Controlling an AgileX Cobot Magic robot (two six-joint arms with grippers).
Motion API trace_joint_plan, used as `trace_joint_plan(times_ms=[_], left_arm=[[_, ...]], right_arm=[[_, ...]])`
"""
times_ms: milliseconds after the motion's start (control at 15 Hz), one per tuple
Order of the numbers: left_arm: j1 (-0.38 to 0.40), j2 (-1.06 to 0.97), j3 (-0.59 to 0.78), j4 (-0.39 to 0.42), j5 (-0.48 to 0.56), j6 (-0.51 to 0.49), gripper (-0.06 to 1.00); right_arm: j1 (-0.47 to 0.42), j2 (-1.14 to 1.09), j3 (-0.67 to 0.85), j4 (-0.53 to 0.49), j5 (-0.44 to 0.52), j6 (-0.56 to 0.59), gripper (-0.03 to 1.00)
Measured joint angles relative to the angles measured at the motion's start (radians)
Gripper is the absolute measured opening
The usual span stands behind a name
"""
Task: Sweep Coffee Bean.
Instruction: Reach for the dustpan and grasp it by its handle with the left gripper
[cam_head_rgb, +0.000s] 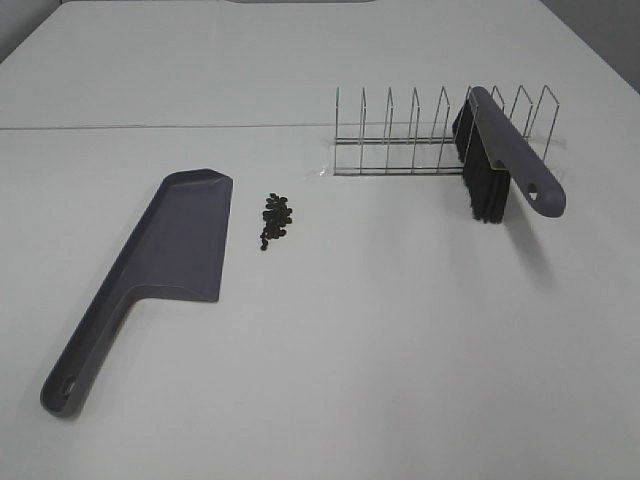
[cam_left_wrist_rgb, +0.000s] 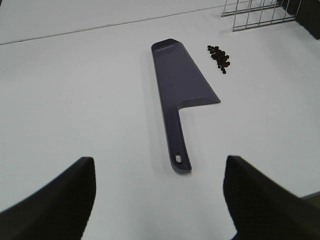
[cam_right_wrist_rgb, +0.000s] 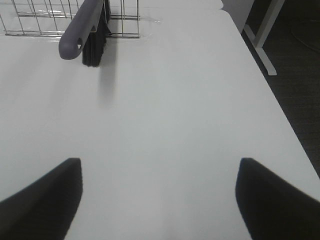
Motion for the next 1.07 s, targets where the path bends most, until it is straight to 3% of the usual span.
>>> trace_joint_plan(times_ms=[1067], left_arm=[[0.0, 0.0, 0.0, 0.0, 0.0, 0.0, 0.69]], right_arm=[[0.0, 0.0, 0.0, 0.0, 0.0, 0.0, 0.79]])
